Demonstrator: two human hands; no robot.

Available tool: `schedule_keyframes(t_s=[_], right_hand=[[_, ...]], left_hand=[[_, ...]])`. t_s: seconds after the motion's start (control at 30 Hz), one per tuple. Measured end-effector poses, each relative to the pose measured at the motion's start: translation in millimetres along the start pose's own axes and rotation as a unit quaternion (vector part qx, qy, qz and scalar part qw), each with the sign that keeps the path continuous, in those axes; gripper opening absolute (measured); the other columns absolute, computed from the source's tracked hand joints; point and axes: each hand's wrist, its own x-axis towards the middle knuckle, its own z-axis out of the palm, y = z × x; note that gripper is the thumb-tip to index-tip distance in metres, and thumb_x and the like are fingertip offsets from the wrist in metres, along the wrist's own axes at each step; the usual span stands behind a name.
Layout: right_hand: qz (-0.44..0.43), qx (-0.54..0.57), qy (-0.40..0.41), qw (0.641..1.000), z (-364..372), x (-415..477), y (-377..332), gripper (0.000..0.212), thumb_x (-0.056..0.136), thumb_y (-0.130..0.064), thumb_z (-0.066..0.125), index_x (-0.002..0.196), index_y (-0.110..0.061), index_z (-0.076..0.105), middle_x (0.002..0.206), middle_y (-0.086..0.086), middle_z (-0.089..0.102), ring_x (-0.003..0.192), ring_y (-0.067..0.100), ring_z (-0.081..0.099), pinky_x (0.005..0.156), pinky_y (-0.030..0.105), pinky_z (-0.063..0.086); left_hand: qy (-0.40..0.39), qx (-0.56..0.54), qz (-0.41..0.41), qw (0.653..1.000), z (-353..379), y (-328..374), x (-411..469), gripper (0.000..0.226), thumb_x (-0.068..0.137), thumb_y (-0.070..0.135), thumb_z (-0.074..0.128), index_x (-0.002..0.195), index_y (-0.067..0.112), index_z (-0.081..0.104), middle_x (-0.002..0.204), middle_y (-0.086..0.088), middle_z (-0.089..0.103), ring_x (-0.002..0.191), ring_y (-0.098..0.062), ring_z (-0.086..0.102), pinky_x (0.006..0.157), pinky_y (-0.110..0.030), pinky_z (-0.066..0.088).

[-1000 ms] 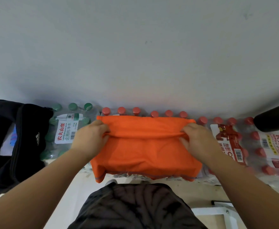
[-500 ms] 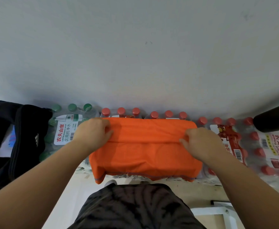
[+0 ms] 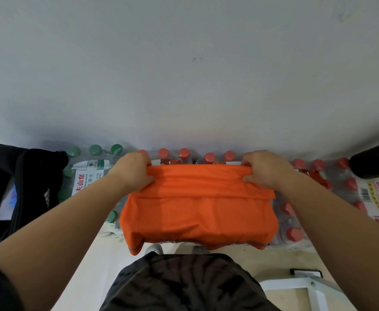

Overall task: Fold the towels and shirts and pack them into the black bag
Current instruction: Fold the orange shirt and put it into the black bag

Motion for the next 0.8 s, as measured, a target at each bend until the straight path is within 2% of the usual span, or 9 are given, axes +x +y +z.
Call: schedule_keyframes(t_s=[0.07,0.17,0.27,0.43,0.5,0.6,0.73,0.8], right_hand=[[-0.008,-0.004,-0.001,1.0,-1.3,0.9,0.7,0.023,0.078,-0.043,0.075,0.093,-0.034,0.061,0.097,-0.008,0.06,0.097,0.019,0.06,0.072,0.032,0.045],[-0.003,0.002,0.039,0.999,-5.9,3.8,0.7,0.023,0.081,-0.04,0.074,0.097,-0.026,0.065,0.095,-0.005,0.054,0.097,0.024,0.061,0.078,0.036,0.05],[0.014,-0.001,0.117,0.993,-14.8,5.0,-2.4,0.024,0.086,-0.033,0.068,0.104,-0.019,0.063,0.104,0.004,0.06,0.097,0.03,0.061,0.079,0.039,0.051],[0.027,0.01,0.219,0.975,-17.7,-4.1,-7.7,0.014,0.088,-0.023,0.063,0.098,-0.014,0.061,0.097,0.006,0.06,0.085,0.032,0.063,0.066,0.036,0.044],[0.022,0.005,0.224,0.974,-11.5,-13.4,-8.9,0.014,0.088,-0.023,0.064,0.098,-0.014,0.062,0.095,0.005,0.059,0.081,0.032,0.063,0.064,0.036,0.047],[0.015,-0.003,0.222,0.975,6.3,-32.7,-9.4,0.015,0.084,-0.021,0.065,0.099,-0.015,0.063,0.093,0.004,0.059,0.076,0.033,0.063,0.059,0.038,0.05],[0.024,-0.021,0.169,0.985,29.7,-54.5,-10.7,0.015,0.085,-0.022,0.064,0.099,-0.019,0.066,0.104,0.002,0.062,0.08,0.031,0.066,0.062,0.038,0.052],[0.022,-0.017,0.144,0.989,36.4,-62.5,-12.6,0.016,0.088,-0.026,0.06,0.102,-0.023,0.068,0.111,-0.002,0.062,0.083,0.027,0.066,0.065,0.038,0.054]], left_hand=[[-0.011,0.003,0.003,1.0,-2.0,-2.8,5.1,0.01,0.076,0.024,0.068,0.076,0.022,0.058,0.087,-0.001,0.063,0.076,-0.019,0.057,0.064,-0.031,0.045],[0.009,0.005,0.006,1.0,-9.0,-4.5,13.5,0.005,0.08,0.021,0.067,0.082,0.017,0.068,0.094,-0.006,0.061,0.082,-0.024,0.059,0.07,-0.034,0.048],[0.082,-0.02,0.021,0.996,-15.5,-3.6,22.7,0.013,0.083,0.019,0.066,0.092,0.011,0.071,0.102,-0.011,0.058,0.093,-0.033,0.06,0.079,-0.039,0.05],[0.189,-0.058,0.032,0.98,-18.8,0.8,13.5,0.01,0.085,0.014,0.065,0.091,0.01,0.072,0.096,-0.012,0.059,0.086,-0.038,0.061,0.072,-0.042,0.05],[0.212,-0.051,0.046,0.975,-13.9,-0.9,0.9,0.011,0.084,0.013,0.066,0.092,0.011,0.073,0.097,-0.01,0.06,0.082,-0.038,0.063,0.067,-0.043,0.051],[0.221,0.0,0.064,0.973,-0.8,-2.9,-24.1,0.013,0.079,0.011,0.07,0.092,0.014,0.074,0.094,-0.008,0.063,0.071,-0.036,0.064,0.054,-0.035,0.046],[0.186,0.027,0.071,0.98,20.3,-6.2,-53.4,0.015,0.072,0.01,0.078,0.086,0.016,0.076,0.093,-0.008,0.066,0.061,-0.035,0.065,0.048,-0.035,0.05],[0.171,0.031,0.071,0.982,30.1,-8.8,-63.4,0.01,0.075,0.017,0.078,0.084,0.017,0.075,0.094,-0.006,0.067,0.06,-0.034,0.065,0.046,-0.037,0.052]])
